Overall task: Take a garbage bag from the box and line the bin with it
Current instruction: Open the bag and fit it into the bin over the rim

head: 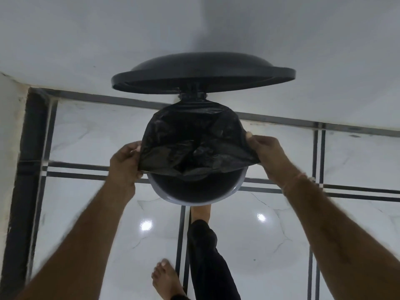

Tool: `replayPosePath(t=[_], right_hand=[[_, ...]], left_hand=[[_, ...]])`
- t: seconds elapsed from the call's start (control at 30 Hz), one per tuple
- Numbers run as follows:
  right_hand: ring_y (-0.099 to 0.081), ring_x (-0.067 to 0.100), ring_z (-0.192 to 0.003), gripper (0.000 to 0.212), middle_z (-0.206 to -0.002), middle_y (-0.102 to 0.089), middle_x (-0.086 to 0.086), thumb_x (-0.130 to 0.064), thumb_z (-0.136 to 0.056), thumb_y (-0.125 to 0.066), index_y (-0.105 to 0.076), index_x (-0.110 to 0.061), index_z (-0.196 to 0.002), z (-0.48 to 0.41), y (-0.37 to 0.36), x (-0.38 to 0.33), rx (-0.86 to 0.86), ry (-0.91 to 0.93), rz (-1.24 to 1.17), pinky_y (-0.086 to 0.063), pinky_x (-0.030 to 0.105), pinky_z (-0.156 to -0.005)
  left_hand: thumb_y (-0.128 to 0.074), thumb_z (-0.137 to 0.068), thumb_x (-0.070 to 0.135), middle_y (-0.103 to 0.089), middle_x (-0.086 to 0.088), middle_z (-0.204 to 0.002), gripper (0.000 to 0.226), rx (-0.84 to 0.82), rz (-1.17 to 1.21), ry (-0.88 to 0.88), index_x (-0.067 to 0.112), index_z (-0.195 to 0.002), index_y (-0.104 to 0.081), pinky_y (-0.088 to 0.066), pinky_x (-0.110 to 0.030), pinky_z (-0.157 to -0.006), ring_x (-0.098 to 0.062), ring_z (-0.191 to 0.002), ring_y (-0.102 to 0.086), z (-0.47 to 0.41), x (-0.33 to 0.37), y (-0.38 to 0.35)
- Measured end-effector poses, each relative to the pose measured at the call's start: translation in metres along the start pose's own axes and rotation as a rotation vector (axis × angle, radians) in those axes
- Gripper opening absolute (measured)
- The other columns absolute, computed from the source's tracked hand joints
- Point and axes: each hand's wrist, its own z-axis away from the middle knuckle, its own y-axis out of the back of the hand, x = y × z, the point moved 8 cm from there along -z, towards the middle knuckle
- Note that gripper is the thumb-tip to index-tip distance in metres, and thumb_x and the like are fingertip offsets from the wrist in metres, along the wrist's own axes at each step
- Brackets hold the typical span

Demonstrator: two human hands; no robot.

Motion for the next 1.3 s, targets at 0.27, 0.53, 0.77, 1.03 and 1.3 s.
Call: replayPosePath(t=[0.27,0.53,0.77,1.03,1.3], right_hand=[[-0.07,0.033,-0.117,0.04,-0.128,-0.072,0.015,-0.022,-0.099,-0.065,-0.066,-0.003,-0.134,0.038,-0.001,0.027,0.088,-0.008,-0.237,-0.06,0.037,-0.096],[-0.069,0.029,-0.12,0.039,-0.129,-0.072,0.01,-0.021,-0.099,-0.066,-0.066,-0.005,-0.135,0.043,-0.001,0.023,0.149,0.003,-0.192,-0.056,0.044,-0.104],[-0.068,0.031,-0.121,0.038,-0.132,-0.07,0.013,-0.016,-0.101,-0.062,-0.064,-0.004,-0.137,0.055,-0.003,0.021,0.186,-0.021,-0.317,-0.06,0.035,-0.096],[-0.068,0.028,-0.096,0.032,-0.11,-0.069,0.021,-0.008,-0.103,-0.058,-0.064,-0.001,-0.133,0.074,-0.007,0.03,0.242,-0.149,-0.433,-0.063,0.033,-0.077],[-0.062,0.033,-0.099,0.046,-0.11,-0.067,0.019,-0.018,-0.096,-0.07,-0.058,0.008,-0.131,0.091,-0.022,0.057,0.242,-0.308,-0.58,-0.051,0.053,-0.104]], left_hand=[[-0.067,-0.097,0.014,-0.067,0.009,-0.063,0.009,0.113,0.256,0.174,0.021,-0.095,-0.061,-0.043,-0.02,-0.051,-0.009,-0.057,-0.052,0.044,-0.049,0.002],[-0.08,-0.083,0.041,-0.074,-0.004,-0.071,0.021,0.3,-0.076,-0.056,0.021,-0.08,-0.072,-0.059,-0.037,-0.069,-0.024,-0.068,-0.072,0.067,-0.022,-0.009],[-0.071,-0.094,0.025,-0.073,0.001,-0.085,0.015,0.179,0.373,0.302,0.013,-0.102,-0.068,-0.057,-0.024,-0.062,-0.01,-0.067,-0.071,0.067,-0.041,-0.009],[-0.06,-0.101,0.029,-0.052,0.009,-0.055,0.024,-0.021,0.592,0.464,0.019,-0.079,-0.061,-0.032,-0.015,-0.033,-0.004,-0.035,-0.039,0.074,-0.053,-0.02],[-0.063,-0.098,0.031,-0.062,0.012,-0.059,0.014,-0.083,0.585,0.478,0.021,-0.089,-0.067,-0.032,-0.013,-0.034,-0.005,-0.037,-0.04,0.089,-0.061,-0.024]])
